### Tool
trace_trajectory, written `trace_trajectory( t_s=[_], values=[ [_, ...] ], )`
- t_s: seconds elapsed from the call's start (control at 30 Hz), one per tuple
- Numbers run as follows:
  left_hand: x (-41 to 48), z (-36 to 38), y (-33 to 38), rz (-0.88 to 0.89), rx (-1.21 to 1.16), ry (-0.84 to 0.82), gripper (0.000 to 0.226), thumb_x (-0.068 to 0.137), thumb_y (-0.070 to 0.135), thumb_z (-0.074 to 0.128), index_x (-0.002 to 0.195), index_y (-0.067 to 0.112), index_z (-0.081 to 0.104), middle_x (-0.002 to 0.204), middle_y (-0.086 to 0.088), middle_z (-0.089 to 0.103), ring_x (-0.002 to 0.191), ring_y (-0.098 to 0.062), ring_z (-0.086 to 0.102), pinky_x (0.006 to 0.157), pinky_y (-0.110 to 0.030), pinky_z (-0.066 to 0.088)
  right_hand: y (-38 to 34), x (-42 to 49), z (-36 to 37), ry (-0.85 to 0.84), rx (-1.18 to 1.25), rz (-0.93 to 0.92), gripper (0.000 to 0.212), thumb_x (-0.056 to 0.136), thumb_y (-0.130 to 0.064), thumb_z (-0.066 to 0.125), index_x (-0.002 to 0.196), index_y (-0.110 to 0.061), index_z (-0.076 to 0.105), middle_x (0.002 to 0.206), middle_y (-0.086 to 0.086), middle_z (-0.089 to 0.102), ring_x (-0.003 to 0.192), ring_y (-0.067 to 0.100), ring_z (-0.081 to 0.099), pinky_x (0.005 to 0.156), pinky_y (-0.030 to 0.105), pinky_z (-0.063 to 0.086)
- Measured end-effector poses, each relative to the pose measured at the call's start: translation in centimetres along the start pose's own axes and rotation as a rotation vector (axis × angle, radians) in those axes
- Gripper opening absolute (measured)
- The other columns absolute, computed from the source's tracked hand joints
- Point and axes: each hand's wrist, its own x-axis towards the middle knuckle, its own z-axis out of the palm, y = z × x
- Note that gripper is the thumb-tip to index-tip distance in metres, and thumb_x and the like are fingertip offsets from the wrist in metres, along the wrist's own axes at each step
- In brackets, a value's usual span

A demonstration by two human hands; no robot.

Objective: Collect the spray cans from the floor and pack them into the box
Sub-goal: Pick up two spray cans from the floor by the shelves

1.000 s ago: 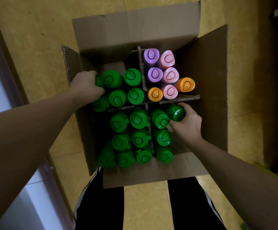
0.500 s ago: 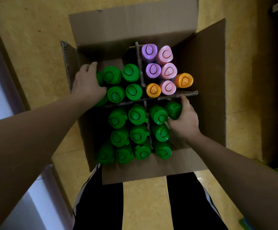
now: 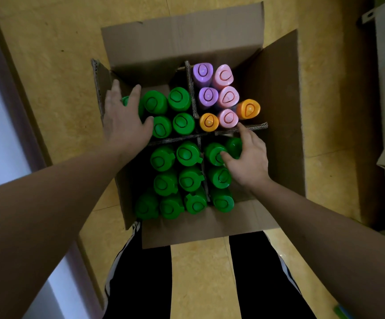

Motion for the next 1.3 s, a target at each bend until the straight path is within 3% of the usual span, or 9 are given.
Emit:
trace_trajectory(
  t_s=[0.23, 0.5, 0.67, 0.97, 1.17, 1.3],
  values=[
    [-3.9, -3.8, 3.4, 0.008, -0.061, -0.021, 0.077, 0.097, 0.045, 0.06, 0.16, 0.029, 0.019, 0.168, -0.009, 0.0, 0.154, -0.032, 0.005, 0.123, -0.048, 0.017, -1.8, -2.8, -4.4, 0.004, -0.057, -0.009, 0.087, 0.088, -0.048, 0.069, 0.159, -0.026, 0.024, 0.162, 0.011, 0.03, 0.149, 0.032, 0.023, 0.121, 0.046, 0.025],
    [-9.4, -17.1, 11.1, 0.052, -0.175, 0.043, 0.08, 0.095, 0.047, 0.063, 0.16, 0.027, 0.021, 0.167, -0.014, 0.01, 0.152, -0.034, 0.013, 0.122, -0.046, 0.02, -11.9, -6.9, -18.6, 0.147, -0.018, -0.152, 0.086, 0.089, -0.047, 0.066, 0.16, -0.022, 0.024, 0.16, 0.016, 0.032, 0.146, 0.035, 0.027, 0.118, 0.044, 0.027],
    [-13.4, -29.4, 16.8, 0.124, -0.167, 0.185, 0.081, 0.094, 0.048, 0.063, 0.16, 0.029, 0.021, 0.168, -0.011, 0.008, 0.154, -0.031, 0.011, 0.122, -0.044, 0.022, -19.6, -11.8, -29.8, 0.256, -0.046, -0.289, 0.087, 0.089, -0.05, 0.064, 0.16, -0.028, 0.02, 0.162, 0.011, 0.03, 0.148, 0.032, 0.026, 0.118, 0.045, 0.027],
    [-22.5, -56.2, 28.1, 0.302, -0.171, 0.604, 0.078, 0.094, 0.05, 0.063, 0.158, 0.029, 0.025, 0.168, -0.008, 0.013, 0.153, -0.029, 0.014, 0.12, -0.044, 0.025, -33.9, -22.7, -54.3, 0.572, -0.115, -0.604, 0.087, 0.089, -0.06, 0.062, 0.159, -0.028, 0.023, 0.161, 0.009, 0.033, 0.148, 0.032, 0.027, 0.119, 0.048, 0.03],
    [-29.5, -67.7, 32.3, 0.45, -0.196, 0.813, 0.076, 0.094, 0.05, 0.062, 0.158, 0.029, 0.026, 0.166, -0.006, 0.018, 0.152, -0.029, 0.016, 0.12, -0.045, 0.024, -37.5, -32.6, -65.2, 0.811, -0.176, -0.704, 0.085, 0.091, -0.06, 0.061, 0.16, -0.03, 0.023, 0.162, 0.008, 0.03, 0.15, 0.032, 0.024, 0.12, 0.05, 0.028],
    [-33.7, -71.9, 34.8, 0.627, -0.17, 0.855, 0.078, 0.093, 0.052, 0.062, 0.158, 0.03, 0.026, 0.166, -0.004, 0.019, 0.153, -0.029, 0.015, 0.12, -0.046, 0.025, -37.3, -39.5, -69.9, 0.984, -0.241, -0.63, 0.084, 0.09, -0.061, 0.061, 0.159, -0.03, 0.024, 0.161, 0.009, 0.032, 0.147, 0.034, 0.027, 0.117, 0.05, 0.03]
  ],
)
